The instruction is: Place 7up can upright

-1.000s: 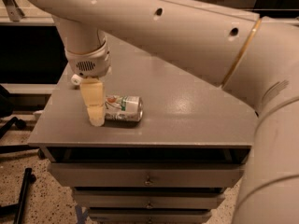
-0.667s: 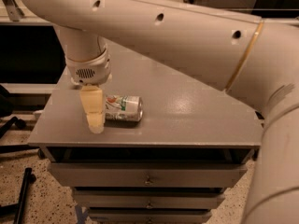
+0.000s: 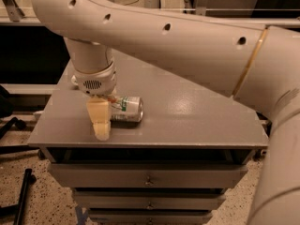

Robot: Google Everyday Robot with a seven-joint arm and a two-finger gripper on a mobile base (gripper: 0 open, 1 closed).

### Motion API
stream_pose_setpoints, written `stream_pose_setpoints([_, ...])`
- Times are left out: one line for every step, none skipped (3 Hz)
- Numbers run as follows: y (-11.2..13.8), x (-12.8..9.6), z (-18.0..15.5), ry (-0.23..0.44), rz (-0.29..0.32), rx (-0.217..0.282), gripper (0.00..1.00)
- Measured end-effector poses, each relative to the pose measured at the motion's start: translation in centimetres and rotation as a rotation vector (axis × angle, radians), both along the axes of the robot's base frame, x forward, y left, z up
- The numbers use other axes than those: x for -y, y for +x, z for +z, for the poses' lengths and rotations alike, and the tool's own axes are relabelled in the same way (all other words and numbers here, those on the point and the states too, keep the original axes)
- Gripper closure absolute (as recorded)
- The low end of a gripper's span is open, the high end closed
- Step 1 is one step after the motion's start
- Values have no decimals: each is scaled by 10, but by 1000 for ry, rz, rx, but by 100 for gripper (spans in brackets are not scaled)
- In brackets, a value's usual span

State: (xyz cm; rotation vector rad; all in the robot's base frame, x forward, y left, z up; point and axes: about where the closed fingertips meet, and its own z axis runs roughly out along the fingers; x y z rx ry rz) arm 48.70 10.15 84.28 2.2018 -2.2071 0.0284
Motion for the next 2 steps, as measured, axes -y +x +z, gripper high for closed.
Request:
stream_pose_setpoints([1, 0, -9, 8, 8, -15, 41])
stream_pose_setpoints([8, -5, -2, 41, 31, 8, 64])
